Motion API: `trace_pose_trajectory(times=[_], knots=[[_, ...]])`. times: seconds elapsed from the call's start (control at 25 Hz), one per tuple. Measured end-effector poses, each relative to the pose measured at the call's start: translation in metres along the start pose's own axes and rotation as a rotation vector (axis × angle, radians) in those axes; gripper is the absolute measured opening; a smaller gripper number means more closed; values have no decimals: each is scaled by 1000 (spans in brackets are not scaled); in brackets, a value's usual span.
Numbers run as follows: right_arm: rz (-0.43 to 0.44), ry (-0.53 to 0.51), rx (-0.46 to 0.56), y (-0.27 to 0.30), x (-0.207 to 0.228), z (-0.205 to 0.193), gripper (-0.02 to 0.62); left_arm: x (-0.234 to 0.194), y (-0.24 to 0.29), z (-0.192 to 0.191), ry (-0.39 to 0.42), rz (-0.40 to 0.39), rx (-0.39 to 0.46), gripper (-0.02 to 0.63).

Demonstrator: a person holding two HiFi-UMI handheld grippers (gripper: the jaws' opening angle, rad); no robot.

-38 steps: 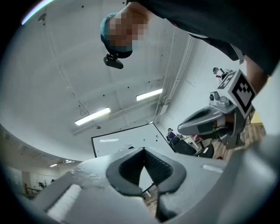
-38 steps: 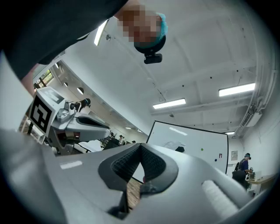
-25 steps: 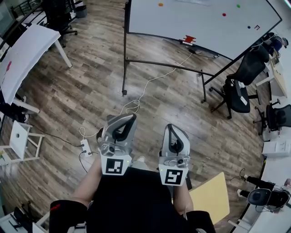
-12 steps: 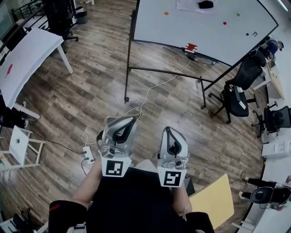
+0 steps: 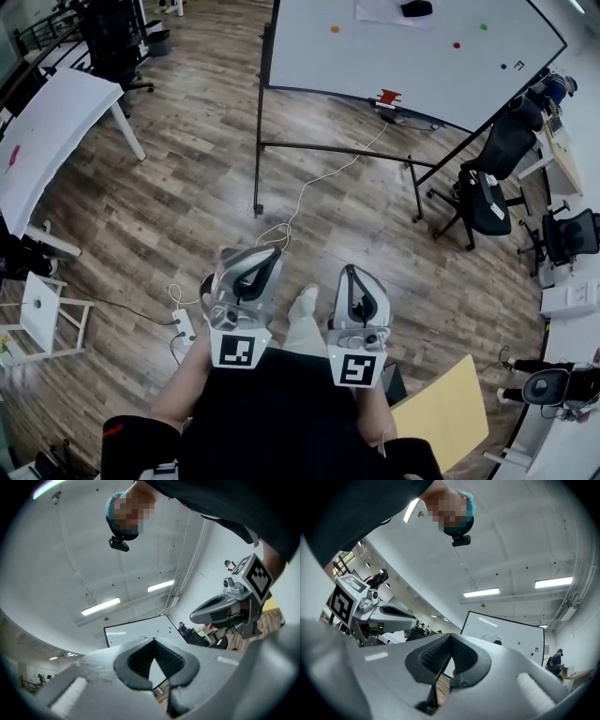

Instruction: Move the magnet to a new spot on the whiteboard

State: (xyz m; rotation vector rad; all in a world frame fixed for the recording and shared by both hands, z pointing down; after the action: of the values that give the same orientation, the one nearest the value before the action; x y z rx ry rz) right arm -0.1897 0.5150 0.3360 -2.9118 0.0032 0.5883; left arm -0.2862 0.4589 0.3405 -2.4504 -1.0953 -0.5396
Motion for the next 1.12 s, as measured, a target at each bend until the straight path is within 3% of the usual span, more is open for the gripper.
trace_pose_trajectory(times=[0.56, 1.12], knots=[[43, 9, 24, 69, 33, -24, 2, -19, 65, -28, 9, 42, -29, 0], [90, 40, 33, 161, 106, -72, 2, -23, 183, -53, 37, 60, -68, 0]])
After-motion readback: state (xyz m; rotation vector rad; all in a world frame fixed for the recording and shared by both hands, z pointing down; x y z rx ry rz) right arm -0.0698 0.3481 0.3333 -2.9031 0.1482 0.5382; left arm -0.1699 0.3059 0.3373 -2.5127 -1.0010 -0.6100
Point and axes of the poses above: the fingertips, and each gripper's own axes: y forward along the fingers, x to its right, z out of its top, the point moved 1 cm from there along -y, backward along the fingers, and after that the axes turned 10 degrees about -x, right-handed, at the moved point
